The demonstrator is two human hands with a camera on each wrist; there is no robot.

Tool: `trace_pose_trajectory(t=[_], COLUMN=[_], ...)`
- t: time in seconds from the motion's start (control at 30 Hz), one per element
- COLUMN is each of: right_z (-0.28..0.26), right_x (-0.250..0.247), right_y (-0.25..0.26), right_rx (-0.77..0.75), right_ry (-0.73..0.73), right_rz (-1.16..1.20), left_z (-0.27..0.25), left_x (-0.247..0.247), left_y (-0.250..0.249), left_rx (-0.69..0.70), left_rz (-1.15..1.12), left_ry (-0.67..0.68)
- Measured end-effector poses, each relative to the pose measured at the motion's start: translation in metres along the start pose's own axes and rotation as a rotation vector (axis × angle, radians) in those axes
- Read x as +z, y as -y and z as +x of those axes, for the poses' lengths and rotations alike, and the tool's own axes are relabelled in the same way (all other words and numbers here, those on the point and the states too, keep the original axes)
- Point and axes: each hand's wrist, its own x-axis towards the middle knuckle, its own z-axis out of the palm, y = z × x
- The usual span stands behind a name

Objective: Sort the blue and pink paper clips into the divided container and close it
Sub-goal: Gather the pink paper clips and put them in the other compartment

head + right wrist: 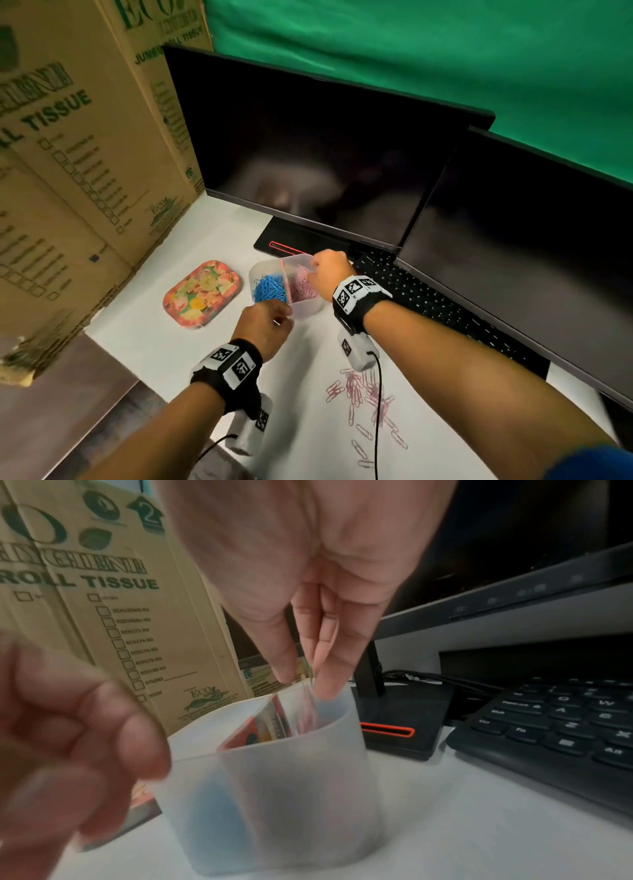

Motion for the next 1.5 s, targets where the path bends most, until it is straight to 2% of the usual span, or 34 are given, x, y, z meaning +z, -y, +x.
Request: trace_pose_trajectory(t=[0.1, 0.2, 0.3, 0.37, 0.47, 0.57, 0.7, 0.8, 0.87, 0.93, 1.03, 1.13, 1.27, 1.4, 1.5], right_z=[-0.013, -0.039, -0.074, -0.099, -0.132, -0.161, -0.188, -0.2, -0.205, -0.206, -0.209, -0.209, -0.199, -0.188, -0.183], right_x=[-0.002, -0.004, 0.002, 0.012, 0.032, 0.049, 0.062, 0.059, 0.053, 0.047, 0.046, 0.057, 0.068, 0.069, 0.068], right_y=[-0.016, -0.059, -0.111, -0.139, -0.159, -0.163, -0.174, -0.185, -0.19, -0.194, -0.196, -0.193, -0.179, -0.166, -0.164], right_rx=[-0.011, 0.047, 0.178, 0.199, 0.059, -0.117, -0.225, -0.218, -0.168, -0.12, 0.001, 0.057, 0.083, 0.093, 0.078], right_ry=[-0.021, -0.035, 0.084, 0.213, 0.348, 0.352, 0.361, 0.36, 0.327, 0.283, 0.271, 0.291, 0.32, 0.262, 0.228], right_rz=[0.08, 0.07, -0.052, -0.104, -0.172, -0.204, -0.155, -0.108, -0.081, -0.095, -0.15, -0.11, -0.026, 0.004, -0.002], left_z=[-0.008, -0.01, -0.013, -0.019, -0.026, -0.029, -0.049, -0.065, -0.074, -0.076, -0.075, -0.082, -0.097, -0.088, -0.079], left_x=[0.014, 0.035, 0.064, 0.083, 0.107, 0.121, 0.115, 0.107, 0.101, 0.098, 0.098, 0.106, 0.13, 0.139, 0.132], left_y=[0.003, 0.001, -0.002, -0.006, -0.008, -0.005, -0.003, 0.005, 0.006, 0.005, -0.002, -0.008, -0.013, -0.017, -0.016], left_rx=[0.029, 0.077, 0.146, 0.209, 0.35, 0.529, 0.641, 0.699, 0.699, 0.656, 0.483, 0.335, 0.332, 0.315, 0.374], left_rz=[0.084, 0.175, 0.329, 0.453, 0.642, 0.806, 0.802, 0.758, 0.706, 0.65, 0.617, 0.704, 0.777, 0.635, 0.596], left_ry=[0.097, 0.226, 0.391, 0.498, 0.597, 0.644, 0.695, 0.72, 0.736, 0.678, 0.544, 0.595, 0.577, 0.527, 0.482])
